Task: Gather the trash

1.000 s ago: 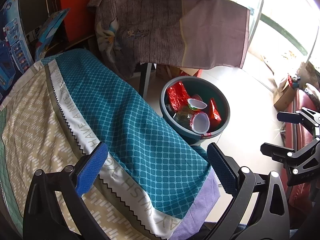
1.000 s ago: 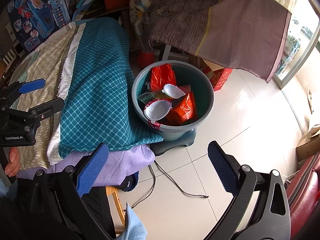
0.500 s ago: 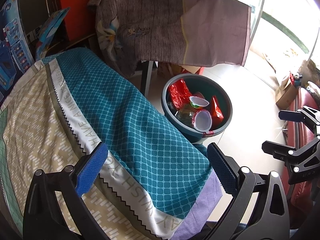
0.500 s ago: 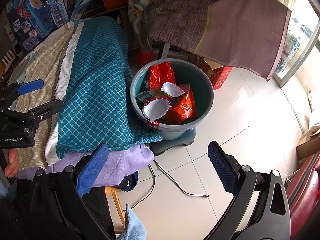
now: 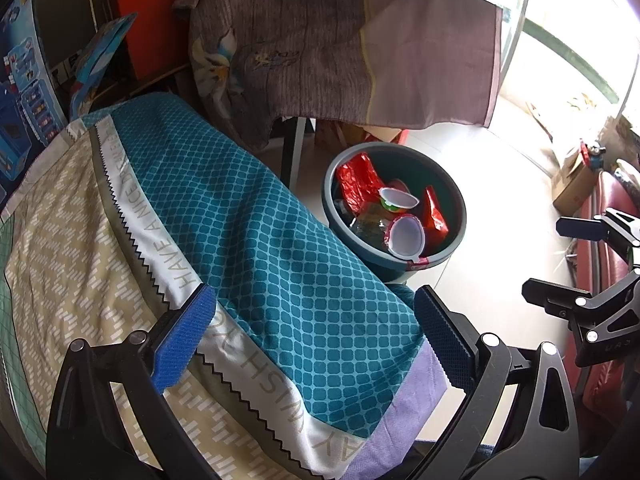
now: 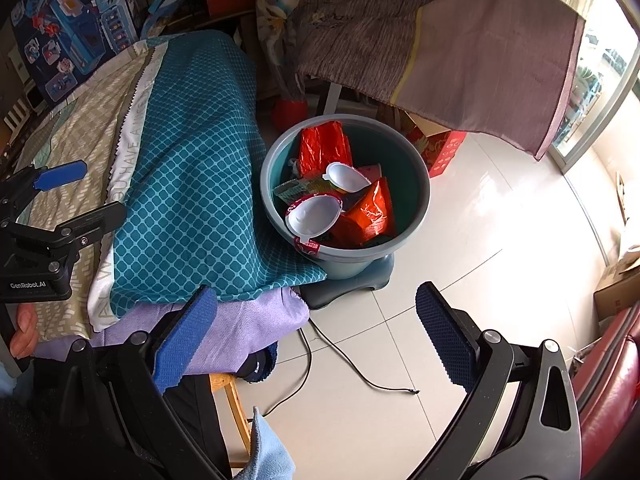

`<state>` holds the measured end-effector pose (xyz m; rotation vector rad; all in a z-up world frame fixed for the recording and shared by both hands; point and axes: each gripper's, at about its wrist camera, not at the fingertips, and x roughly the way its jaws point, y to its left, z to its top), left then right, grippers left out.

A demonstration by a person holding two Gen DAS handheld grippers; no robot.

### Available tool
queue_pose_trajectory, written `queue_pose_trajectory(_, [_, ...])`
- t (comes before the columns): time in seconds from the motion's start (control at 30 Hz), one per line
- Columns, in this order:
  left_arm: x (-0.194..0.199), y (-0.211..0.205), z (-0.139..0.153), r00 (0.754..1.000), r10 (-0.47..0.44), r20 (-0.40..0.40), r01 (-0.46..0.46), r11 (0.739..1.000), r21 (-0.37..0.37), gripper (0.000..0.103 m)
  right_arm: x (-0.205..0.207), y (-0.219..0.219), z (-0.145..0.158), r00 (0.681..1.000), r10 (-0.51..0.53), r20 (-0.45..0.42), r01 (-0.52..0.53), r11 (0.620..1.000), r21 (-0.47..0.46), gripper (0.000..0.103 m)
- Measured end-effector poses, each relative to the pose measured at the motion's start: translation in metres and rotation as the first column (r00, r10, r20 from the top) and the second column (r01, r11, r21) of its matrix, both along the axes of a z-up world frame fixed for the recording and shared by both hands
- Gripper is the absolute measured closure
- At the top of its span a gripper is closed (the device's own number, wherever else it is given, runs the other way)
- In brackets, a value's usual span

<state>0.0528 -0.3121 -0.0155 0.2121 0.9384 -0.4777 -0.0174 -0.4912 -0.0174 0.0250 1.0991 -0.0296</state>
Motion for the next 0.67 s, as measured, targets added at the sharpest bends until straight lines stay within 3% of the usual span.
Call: queue_pose_trajectory(0.67, [0.008, 0.013, -0.009, 0.999, 0.023, -0.047, -0.022, 1.0, 0.011, 0.004, 0.007, -0.001, -0.001, 1.0, -0.006, -0.004, 0.006, 1.0, -0.011, 0.007])
